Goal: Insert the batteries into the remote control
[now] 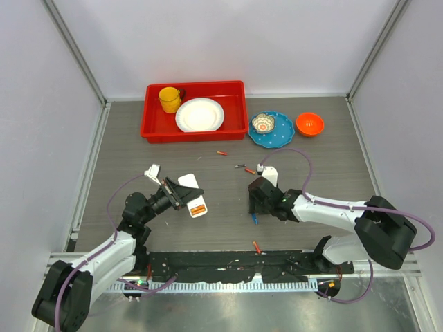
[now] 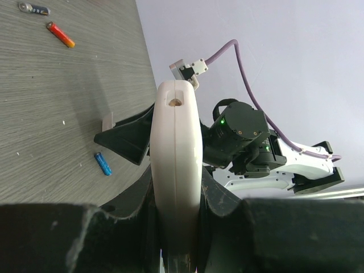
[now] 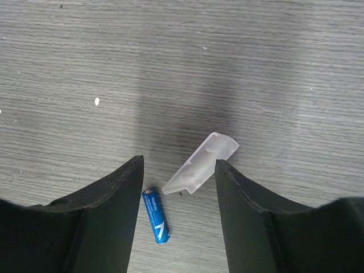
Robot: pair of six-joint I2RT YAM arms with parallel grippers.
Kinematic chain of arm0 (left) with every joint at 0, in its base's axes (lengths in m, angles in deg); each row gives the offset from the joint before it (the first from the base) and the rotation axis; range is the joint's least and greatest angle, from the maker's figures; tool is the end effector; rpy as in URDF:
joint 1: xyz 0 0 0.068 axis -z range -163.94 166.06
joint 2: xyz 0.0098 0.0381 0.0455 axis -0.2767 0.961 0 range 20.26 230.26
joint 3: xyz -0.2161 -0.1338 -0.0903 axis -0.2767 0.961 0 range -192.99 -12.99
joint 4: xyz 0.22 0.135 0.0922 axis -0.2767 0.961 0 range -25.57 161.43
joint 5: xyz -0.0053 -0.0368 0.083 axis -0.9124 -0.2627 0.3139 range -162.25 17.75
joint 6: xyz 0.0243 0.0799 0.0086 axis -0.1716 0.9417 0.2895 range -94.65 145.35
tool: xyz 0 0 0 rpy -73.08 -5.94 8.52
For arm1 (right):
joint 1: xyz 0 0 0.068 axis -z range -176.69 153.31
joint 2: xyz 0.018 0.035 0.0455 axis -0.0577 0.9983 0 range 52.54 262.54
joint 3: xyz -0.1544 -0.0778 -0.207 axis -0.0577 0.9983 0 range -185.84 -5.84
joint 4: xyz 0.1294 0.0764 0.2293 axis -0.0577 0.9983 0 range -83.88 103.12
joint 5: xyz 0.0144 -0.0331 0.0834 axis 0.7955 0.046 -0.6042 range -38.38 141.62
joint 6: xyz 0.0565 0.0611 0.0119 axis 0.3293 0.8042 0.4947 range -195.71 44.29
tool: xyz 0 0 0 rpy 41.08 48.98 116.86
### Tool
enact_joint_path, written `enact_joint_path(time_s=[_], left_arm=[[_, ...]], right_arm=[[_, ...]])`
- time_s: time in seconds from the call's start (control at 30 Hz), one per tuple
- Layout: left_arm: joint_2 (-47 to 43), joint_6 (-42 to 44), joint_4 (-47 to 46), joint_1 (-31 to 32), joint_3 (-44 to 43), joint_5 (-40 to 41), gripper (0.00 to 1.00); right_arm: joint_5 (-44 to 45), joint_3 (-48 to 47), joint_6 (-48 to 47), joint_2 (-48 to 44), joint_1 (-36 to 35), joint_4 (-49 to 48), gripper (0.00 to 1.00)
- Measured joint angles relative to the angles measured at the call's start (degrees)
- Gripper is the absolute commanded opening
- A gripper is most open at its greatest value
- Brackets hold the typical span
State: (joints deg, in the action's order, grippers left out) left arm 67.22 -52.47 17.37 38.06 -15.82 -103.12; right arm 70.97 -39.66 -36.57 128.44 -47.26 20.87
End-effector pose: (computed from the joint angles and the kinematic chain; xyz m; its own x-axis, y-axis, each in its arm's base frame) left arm 0.1771 -0.1122 0.1744 -0.7687 -0.5943 -0.2364 0.2145 0.1086 -0.9707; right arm 0.1883 0.1908 0.1176 -0.7996 -0.0348 -0.5995 -0.1404 0.9815 0.1303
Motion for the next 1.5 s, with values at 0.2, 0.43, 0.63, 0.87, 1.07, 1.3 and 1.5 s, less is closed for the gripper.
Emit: enact_joint_path(time_s=[0.2,0.43,0.63,0.87,1.07,1.3,1.5], left_arm=[[0.0,0.02,0.2,0.0,0.0,0.0,0.0],[0.0,0.02,0.22,0.0,0.0,0.0,0.0],[0.02,0.02,0.22,0.0,0.0,0.0,0.0],[0.02,0.0,0.2,0.0,0.0,0.0,0.0],[0.02,0.0,0.2,0.0,0.0,0.02,0.0],[0.02,0.0,0.2,0.0,0.0,0.13,0.0],[0.02,0.0,0.2,0.0,0.0,0.24,0.0]], right_arm=[[0.13,0.07,0.09,0.02,0.0,-0.02,0.49],[1.92,0.02,0.72,0.59,-0.02,0.13,0.24],[4.42,-0.09,1.27,-1.29,-0.11,0.11,0.13],[5.25,-0.09,1.49,-2.23,-0.11,1.62,0.01],[3.56,-0.11,-1.55,-8.0,-0.37,5.2,0.01],[-1.53,-2.82,-8.55,-13.55,-0.44,4.22,0.09],[-2.16,-4.04,-13.27,-7.17,-0.44,1.99,0.6]])
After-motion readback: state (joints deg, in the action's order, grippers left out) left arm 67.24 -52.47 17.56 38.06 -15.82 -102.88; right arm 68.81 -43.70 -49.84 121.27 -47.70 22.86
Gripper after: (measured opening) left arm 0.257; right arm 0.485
